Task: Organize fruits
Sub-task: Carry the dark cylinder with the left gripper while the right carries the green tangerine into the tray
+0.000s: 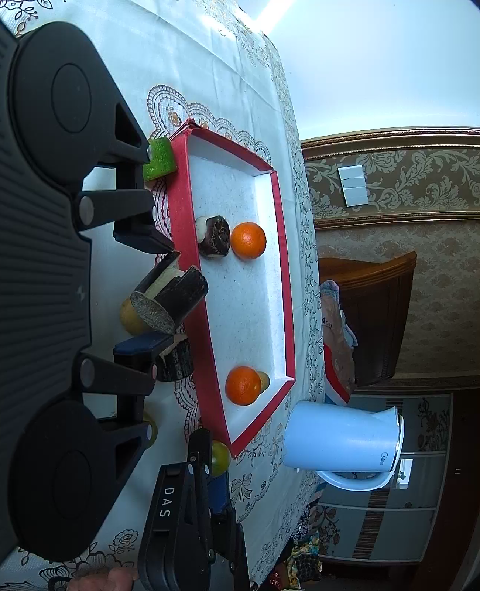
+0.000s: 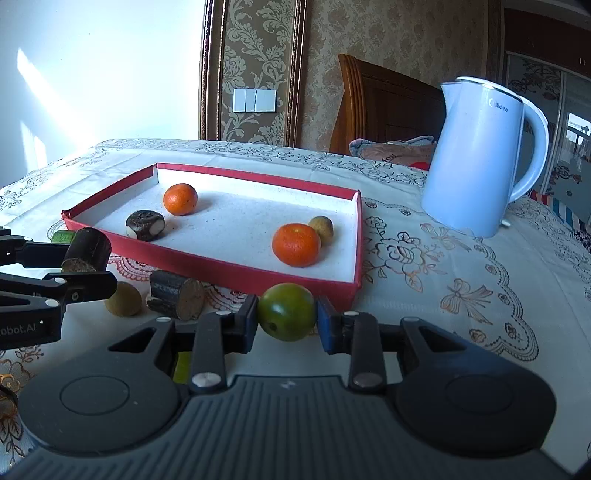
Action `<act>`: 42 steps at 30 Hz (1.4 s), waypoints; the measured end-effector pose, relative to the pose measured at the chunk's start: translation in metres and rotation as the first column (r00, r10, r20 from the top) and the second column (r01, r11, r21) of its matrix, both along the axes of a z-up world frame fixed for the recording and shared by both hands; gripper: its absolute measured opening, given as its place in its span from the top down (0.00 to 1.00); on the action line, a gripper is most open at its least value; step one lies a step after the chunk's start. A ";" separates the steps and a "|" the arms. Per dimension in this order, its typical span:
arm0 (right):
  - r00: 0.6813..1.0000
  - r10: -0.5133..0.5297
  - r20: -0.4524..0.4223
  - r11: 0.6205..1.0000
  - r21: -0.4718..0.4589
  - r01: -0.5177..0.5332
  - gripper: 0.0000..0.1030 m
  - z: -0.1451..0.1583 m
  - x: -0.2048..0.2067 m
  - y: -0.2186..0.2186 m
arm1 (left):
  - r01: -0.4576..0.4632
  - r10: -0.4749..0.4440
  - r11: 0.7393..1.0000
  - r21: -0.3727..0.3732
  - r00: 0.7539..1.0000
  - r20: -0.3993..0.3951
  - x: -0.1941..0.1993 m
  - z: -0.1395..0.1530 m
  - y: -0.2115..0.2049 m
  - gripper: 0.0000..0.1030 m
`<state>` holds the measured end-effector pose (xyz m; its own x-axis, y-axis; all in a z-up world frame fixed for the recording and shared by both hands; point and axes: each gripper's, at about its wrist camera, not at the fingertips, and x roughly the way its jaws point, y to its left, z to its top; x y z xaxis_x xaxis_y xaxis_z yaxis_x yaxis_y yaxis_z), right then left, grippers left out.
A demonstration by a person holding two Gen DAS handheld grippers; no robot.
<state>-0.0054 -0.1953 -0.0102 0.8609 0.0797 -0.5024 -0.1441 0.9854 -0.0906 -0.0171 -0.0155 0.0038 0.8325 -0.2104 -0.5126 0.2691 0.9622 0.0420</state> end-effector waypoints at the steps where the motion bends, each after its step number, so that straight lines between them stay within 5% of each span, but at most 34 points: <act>1: 1.000 0.002 0.007 1.000 -0.002 -0.002 0.70 0.002 0.002 0.002 | -0.014 0.014 1.000 0.002 1.000 0.001 0.002 0.002 0.003 0.56; 13: 0.998 0.051 0.042 0.999 -0.007 -0.051 0.70 0.020 0.073 0.036 | -0.158 0.158 0.987 -0.004 0.987 0.008 0.045 0.021 0.027 0.56; 22: 0.999 0.018 -0.033 1.000 -0.017 -0.019 0.70 0.006 0.130 0.042 | -0.208 0.209 0.977 0.052 0.978 -0.016 0.099 0.017 0.021 0.56; 42: 0.996 -0.028 -0.079 0.999 -0.043 0.025 0.70 -0.014 0.163 0.045 | -0.223 0.221 0.975 -0.003 0.967 -0.124 0.156 -0.006 0.035 0.56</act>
